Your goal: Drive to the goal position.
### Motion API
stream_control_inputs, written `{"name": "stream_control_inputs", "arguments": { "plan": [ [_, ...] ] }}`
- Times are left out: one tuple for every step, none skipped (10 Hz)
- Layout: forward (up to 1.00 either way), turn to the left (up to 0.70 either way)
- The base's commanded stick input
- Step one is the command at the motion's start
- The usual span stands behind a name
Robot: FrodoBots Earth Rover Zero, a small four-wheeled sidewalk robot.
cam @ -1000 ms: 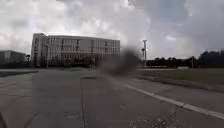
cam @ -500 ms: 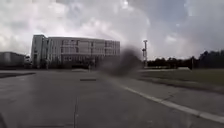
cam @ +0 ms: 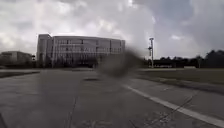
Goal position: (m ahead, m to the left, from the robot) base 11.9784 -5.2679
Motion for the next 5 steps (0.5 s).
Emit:
{"name": "stream_control_inputs", "arguments": {
  "plan": [
    [0.7,0.0],
    [0.7,0.0],
    [0.7,0.0],
    [0.7,0.0],
    [0.7,0.0]
  ]
}}
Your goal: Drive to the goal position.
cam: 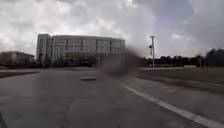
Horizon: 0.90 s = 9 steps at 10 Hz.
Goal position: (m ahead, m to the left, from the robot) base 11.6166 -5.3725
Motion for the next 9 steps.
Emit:
{"name": "stream_control_inputs", "arguments": {
  "plan": [
    [0.7,0.0],
    [0.7,-0.02],
    [0.7,-0.03],
    [0.7,-0.03],
    [0.7,-0.03],
    [0.7,-0.03],
    [0.7,-0.01],
    [0.7,0.0],
    [0.7,0.0]
  ]
}}
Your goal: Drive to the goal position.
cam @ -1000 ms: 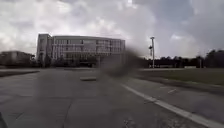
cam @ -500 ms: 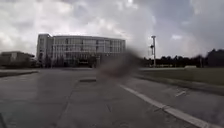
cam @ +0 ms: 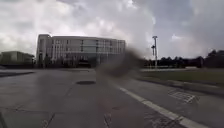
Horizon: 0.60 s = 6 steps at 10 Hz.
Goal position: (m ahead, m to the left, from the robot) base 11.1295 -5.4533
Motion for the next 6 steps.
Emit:
{"name": "stream_control_inputs", "arguments": {
  "plan": [
    [0.7,0.0],
    [0.7,0.0],
    [0.7,0.0],
    [0.7,0.0],
    [0.7,0.0],
    [0.7,0.01]
  ]
}}
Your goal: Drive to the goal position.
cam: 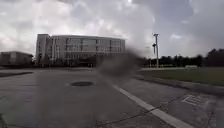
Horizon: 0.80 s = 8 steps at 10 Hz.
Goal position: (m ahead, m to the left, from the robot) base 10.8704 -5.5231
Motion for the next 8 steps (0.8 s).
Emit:
{"name": "stream_control_inputs", "arguments": {
  "plan": [
    [0.7,0.02],
    [0.7,0.03],
    [0.7,0.03],
    [0.7,0.03],
    [0.7,0.03],
    [0.7,0.03],
    [0.7,0.03],
    [0.7,0.04]
  ]
}}
